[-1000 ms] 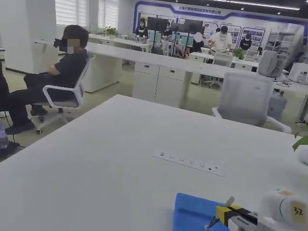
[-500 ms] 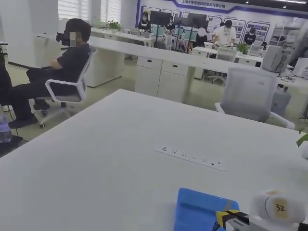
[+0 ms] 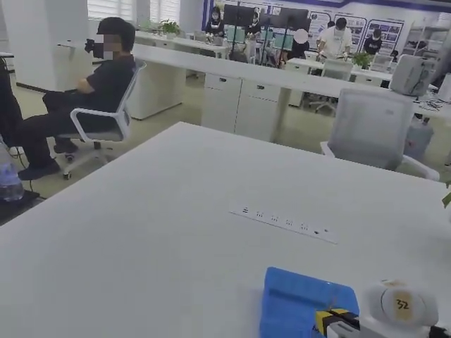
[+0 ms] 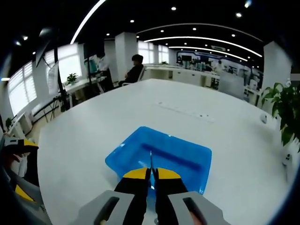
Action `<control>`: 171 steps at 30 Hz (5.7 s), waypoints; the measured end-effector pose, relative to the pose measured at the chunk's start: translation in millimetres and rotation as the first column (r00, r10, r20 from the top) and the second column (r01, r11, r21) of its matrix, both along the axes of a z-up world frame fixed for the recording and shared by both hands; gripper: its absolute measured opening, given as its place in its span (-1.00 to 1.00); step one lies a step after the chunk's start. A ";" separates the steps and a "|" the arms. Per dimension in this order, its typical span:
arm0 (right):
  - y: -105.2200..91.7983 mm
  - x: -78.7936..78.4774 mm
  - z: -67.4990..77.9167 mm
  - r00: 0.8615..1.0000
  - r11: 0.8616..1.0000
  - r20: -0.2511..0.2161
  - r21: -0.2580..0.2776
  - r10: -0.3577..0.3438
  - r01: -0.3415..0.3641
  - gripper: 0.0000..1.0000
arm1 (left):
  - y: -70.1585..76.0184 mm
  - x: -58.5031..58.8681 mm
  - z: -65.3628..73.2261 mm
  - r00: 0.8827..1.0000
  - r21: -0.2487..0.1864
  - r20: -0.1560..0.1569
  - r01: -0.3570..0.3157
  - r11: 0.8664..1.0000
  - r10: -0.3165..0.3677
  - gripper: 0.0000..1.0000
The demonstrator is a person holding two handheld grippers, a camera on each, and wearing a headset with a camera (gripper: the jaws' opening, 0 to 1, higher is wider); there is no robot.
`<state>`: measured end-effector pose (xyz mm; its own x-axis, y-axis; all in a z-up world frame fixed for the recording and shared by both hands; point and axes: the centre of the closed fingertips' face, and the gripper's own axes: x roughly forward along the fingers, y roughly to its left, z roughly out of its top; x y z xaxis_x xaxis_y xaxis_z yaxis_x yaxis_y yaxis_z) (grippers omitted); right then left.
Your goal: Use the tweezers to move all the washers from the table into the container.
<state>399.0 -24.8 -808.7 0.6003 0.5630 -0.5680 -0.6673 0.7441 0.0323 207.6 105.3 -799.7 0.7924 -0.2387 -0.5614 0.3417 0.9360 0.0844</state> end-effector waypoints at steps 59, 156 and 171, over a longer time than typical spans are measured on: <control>-2.0 -51.9 7.1 1.000 0.998 -0.014 0.058 0.020 -0.019 -0.97 | -0.3 1.3 2.1 1.000 0.004 0.011 0.002 1.000 -0.002 0.67; -9.2 8.6 30.0 0.997 0.999 0.081 0.035 -0.009 0.007 -0.98 | 0.6 0.8 0.8 1.000 0.005 0.005 -0.002 1.000 0.002 0.66; -8.6 14.3 -1.3 0.999 1.000 0.031 -0.007 -0.018 0.018 -0.97 | 2.3 -0.3 -0.3 1.000 0.002 -0.003 -0.010 1.000 0.010 0.66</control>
